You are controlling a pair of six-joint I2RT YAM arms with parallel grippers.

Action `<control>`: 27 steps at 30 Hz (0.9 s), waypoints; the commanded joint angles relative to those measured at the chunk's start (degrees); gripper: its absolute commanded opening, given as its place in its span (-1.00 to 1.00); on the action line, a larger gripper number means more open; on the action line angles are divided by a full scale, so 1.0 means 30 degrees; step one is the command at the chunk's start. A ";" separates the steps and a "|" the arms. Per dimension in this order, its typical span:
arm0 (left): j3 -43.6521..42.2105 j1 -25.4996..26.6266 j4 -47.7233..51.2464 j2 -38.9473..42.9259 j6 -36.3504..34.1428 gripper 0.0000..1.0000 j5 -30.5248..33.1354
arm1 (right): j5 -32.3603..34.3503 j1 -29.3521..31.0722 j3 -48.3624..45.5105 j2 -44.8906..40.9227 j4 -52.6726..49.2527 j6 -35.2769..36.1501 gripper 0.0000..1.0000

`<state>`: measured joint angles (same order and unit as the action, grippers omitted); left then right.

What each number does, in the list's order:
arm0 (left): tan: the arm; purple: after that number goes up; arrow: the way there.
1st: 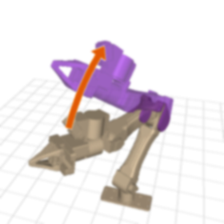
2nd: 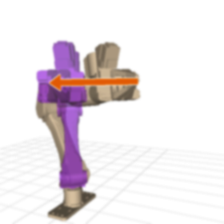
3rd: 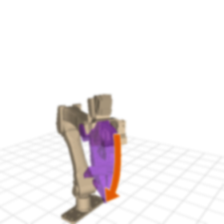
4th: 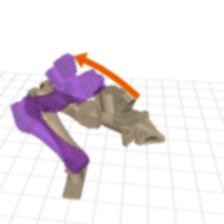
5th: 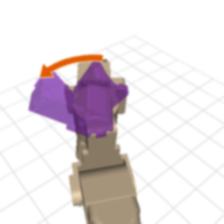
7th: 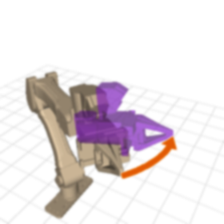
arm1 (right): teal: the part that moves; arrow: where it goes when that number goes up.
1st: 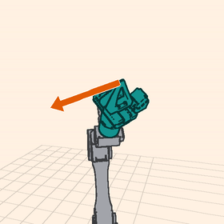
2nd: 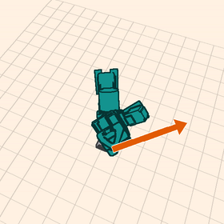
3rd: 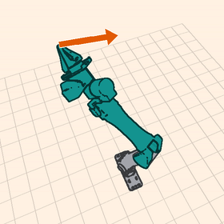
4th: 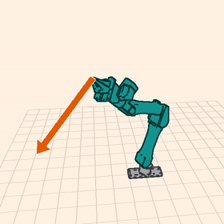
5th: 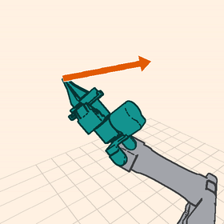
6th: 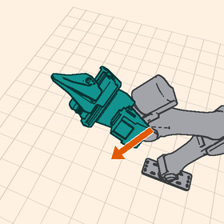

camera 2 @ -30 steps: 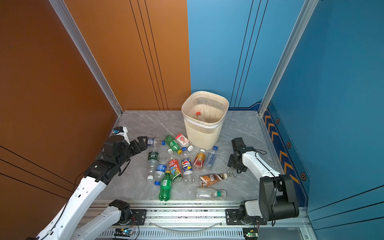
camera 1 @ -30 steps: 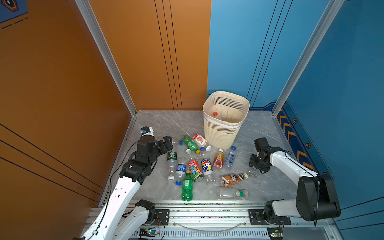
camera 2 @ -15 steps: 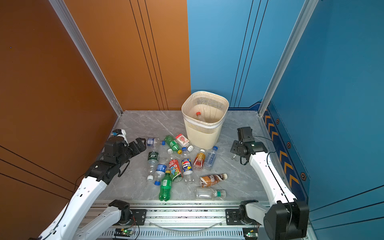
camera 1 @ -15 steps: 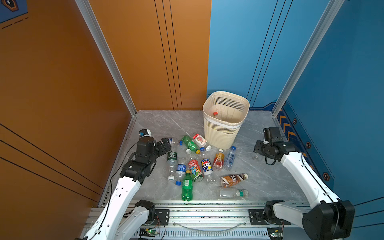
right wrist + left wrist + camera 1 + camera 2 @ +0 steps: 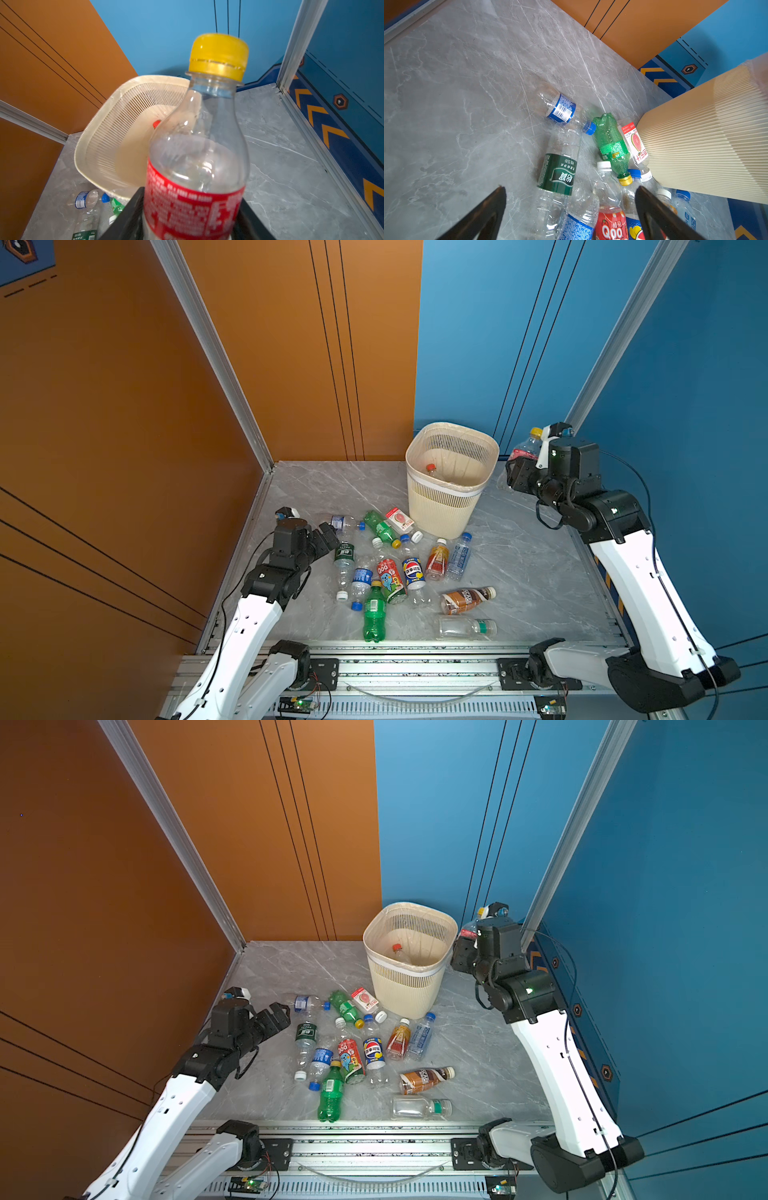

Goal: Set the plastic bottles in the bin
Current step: 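Lift the yellow-capped bottle with the right gripper and release it over the bin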

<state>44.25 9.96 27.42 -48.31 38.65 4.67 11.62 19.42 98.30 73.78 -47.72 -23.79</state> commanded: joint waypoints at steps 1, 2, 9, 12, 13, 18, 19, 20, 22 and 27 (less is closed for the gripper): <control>-0.0305 -0.0296 0.0645 0.0551 0.0178 0.95 -0.0309 | 0.0773 0.0547 0.1236 0.1346 0.0374 0.0828 -0.01; -0.0328 -0.0326 0.0671 0.0621 0.0170 0.95 -0.0366 | 0.0771 0.0612 0.1413 0.1654 0.0528 0.0945 -0.01; -0.0387 -0.0594 0.1142 0.1065 0.0233 0.95 -0.0476 | 0.0829 0.0682 0.3908 0.4338 0.1553 0.1790 0.00; -0.0521 -0.0680 0.1282 0.1386 0.0454 0.95 -0.0488 | 0.0944 0.0562 0.4683 0.5582 0.1942 0.2168 0.00; -0.0568 -0.0679 0.1340 0.1495 0.0474 0.95 -0.0446 | 0.0970 0.0509 0.4912 0.5992 0.2079 0.2309 0.00; -0.0841 -0.0790 0.1678 0.1993 0.0650 0.95 -0.0431 | 0.1190 0.0243 0.5526 0.7643 0.2897 0.2835 0.00; -0.0876 -0.0799 0.1742 0.2059 0.0700 0.95 -0.0442 | 0.1212 0.0181 0.5551 0.7895 0.3105 0.2914 0.00; -0.0906 -0.0799 0.1784 0.2103 0.0684 0.95 -0.0442 | 0.1325 0.0151 0.5581 0.8099 0.3189 0.2988 0.00; -0.0951 -0.0862 0.1872 0.2139 0.0737 0.95 -0.0497 | 0.1563 0.0035 0.5750 0.8558 0.3197 0.3154 0.00; -0.1039 -0.0949 0.1890 0.2170 0.0797 0.95 -0.0530 | 0.1776 -0.0188 0.5758 0.9249 0.3324 0.3388 0.00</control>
<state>42.02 7.75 31.79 -42.30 40.47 3.86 14.92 19.35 113.67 101.21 -39.81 -15.14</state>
